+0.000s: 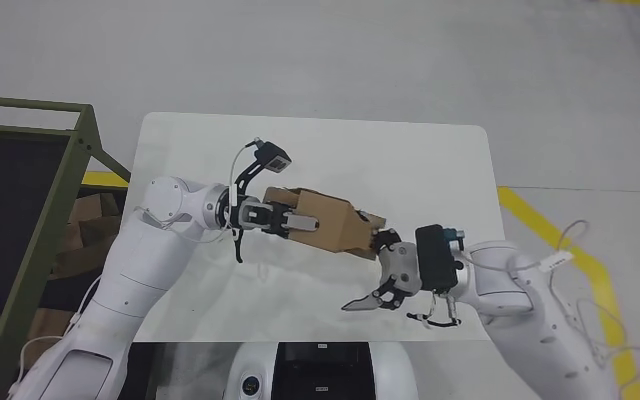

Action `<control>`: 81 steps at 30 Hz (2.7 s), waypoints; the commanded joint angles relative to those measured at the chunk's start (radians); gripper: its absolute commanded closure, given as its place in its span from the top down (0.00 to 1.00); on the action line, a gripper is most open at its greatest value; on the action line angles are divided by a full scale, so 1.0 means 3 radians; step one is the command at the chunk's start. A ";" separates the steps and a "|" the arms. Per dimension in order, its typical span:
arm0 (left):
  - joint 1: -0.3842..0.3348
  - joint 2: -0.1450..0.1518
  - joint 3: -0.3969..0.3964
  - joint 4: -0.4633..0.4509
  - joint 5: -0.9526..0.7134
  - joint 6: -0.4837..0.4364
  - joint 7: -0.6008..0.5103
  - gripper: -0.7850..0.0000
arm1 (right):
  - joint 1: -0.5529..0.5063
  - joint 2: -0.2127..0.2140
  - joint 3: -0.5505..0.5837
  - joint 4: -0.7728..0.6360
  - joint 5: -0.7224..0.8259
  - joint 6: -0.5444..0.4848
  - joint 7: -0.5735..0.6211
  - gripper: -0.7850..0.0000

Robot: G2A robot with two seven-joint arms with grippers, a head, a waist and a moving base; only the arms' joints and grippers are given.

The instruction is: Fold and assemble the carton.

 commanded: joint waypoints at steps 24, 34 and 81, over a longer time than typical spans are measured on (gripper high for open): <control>-0.0026 -0.0016 0.0025 0.0001 0.0033 0.0041 -0.0075 0.00 | 0.0349 -0.0070 -0.0352 0.0149 0.0106 0.0296 0.0142 1.00; -0.0037 -0.0024 0.0029 0.0012 0.0042 0.0040 -0.0058 0.00 | 0.0453 -0.0093 -0.0463 0.0219 0.0157 0.0311 0.0203 1.00; 0.0036 -0.0025 -0.0069 -0.0012 0.0019 0.0002 -0.0072 0.00 | 0.0399 -0.0101 -0.0377 0.0184 0.0139 0.0255 0.0112 1.00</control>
